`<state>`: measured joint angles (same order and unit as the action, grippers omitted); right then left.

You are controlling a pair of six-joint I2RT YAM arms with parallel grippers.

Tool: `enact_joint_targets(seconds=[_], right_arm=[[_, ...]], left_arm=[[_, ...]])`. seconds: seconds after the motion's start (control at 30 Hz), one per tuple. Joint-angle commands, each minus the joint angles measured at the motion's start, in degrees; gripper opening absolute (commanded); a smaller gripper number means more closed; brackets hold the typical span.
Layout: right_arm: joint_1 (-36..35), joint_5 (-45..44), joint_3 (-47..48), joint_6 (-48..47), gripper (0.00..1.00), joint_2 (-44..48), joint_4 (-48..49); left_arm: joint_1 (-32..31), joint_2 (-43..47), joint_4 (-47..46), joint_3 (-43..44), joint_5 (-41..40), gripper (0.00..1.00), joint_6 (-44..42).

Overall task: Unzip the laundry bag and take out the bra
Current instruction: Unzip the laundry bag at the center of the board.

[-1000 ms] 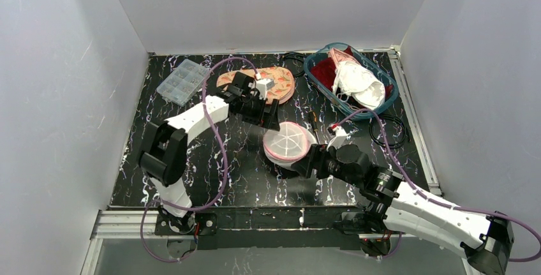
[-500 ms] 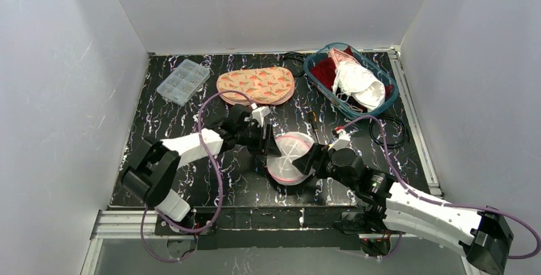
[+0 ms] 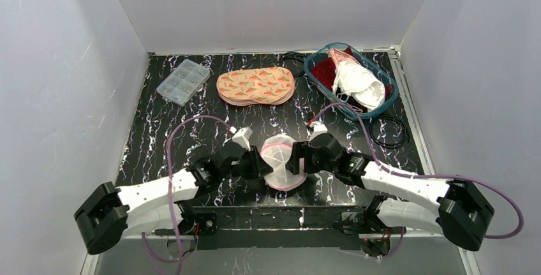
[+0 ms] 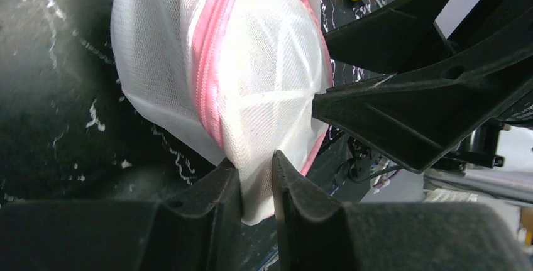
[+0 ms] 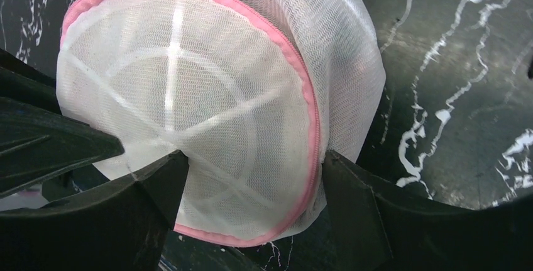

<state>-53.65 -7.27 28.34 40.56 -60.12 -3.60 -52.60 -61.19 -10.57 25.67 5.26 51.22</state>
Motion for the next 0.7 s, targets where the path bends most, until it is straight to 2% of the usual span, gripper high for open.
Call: enact_joint_targets(seconds=[0.0,0.1,0.27,0.37,0.5,0.57,0.67], right_arm=[[0.5,5.4,8.8,-6.7,0.87,-3.3,1.8],[0.5,4.2,11.4,-8.0,0.87,-1.6,-2.5],[0.5,4.7,7.5,-4.5,0.87,8.1,-3.4],[0.4,6.0,1.1,3.3,0.87,15.5,2.4],[0.4,7.0,-9.0,15.8,0.86,21.8,17.9],[0.3,6.7,-12.1,20.4,0.85,21.9,24.1],[0.2,5.4,-13.0,24.1,0.85,19.3,27.4]], left_arm=[[-3.7,8.0,-0.1,-5.6,-9.2,0.15,10.5],[-3.7,13.4,2.8,-6.7,-13.4,0.01,13.9],[-3.8,15.8,14.5,0.5,-20.3,0.00,18.1],[-3.7,14.1,18.1,4.4,-22.8,0.00,23.1],[-3.8,12.3,18.0,4.4,-25.5,0.00,31.7],[-3.8,11.8,17.2,3.6,-26.3,0.00,35.2],[-3.8,11.8,16.8,3.0,-27.4,0.00,37.9]])
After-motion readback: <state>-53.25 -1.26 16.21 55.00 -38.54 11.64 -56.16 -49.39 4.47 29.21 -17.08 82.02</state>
